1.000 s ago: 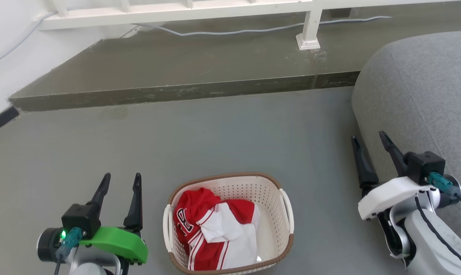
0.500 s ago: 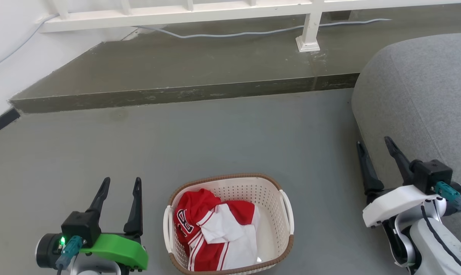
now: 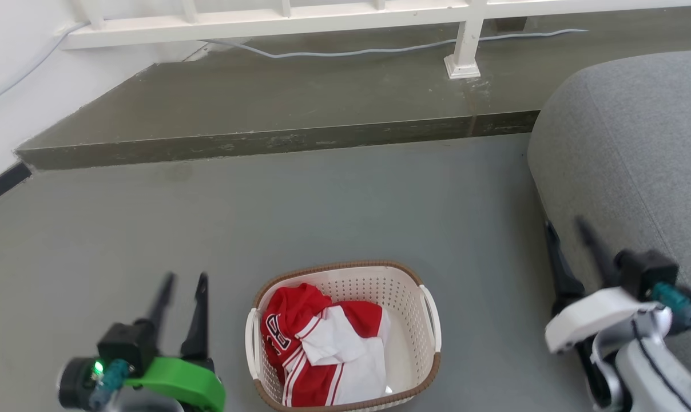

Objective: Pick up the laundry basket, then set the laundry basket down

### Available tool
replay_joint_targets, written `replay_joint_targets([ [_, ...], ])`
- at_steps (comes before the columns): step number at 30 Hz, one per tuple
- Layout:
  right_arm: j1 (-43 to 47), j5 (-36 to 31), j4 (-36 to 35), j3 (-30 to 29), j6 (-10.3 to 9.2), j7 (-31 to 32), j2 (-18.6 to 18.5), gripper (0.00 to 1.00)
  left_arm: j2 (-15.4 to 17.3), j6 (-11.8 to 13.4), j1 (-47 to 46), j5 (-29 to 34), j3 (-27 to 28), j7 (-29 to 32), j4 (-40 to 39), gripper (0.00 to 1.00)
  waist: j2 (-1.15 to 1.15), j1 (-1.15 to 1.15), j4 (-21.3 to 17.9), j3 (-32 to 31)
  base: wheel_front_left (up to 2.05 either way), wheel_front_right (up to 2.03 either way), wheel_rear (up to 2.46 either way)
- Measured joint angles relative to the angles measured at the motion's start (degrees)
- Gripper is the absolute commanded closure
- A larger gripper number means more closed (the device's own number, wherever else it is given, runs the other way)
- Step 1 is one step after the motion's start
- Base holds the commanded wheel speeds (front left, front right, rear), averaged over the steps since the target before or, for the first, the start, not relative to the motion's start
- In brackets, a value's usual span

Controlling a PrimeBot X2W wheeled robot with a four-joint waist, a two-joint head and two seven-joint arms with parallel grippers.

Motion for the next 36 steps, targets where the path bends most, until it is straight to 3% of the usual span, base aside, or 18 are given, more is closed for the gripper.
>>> replay_joint_targets([
  [9, 2.18, 2.32, 1.52, 0.04, 0.70, 0.02, 1.93, 1.00, -1.34, -0.60, 1.12, -2.01, -0.62, 0.23, 1.78, 1.00, 0.00, 0.00, 0.17, -0.09, 0.00, 0.00, 0.00],
  [36, 2.19, 23.82, 1.32, -6.61, 4.09, 4.86, 5.13, 1.00, -2.91, -3.67, 1.71, -23.05, 5.32, 4.85, 2.26, 1.00, 0.00, 0.00, 1.29, -0.81, 0.00, 0.00, 0.00],
])
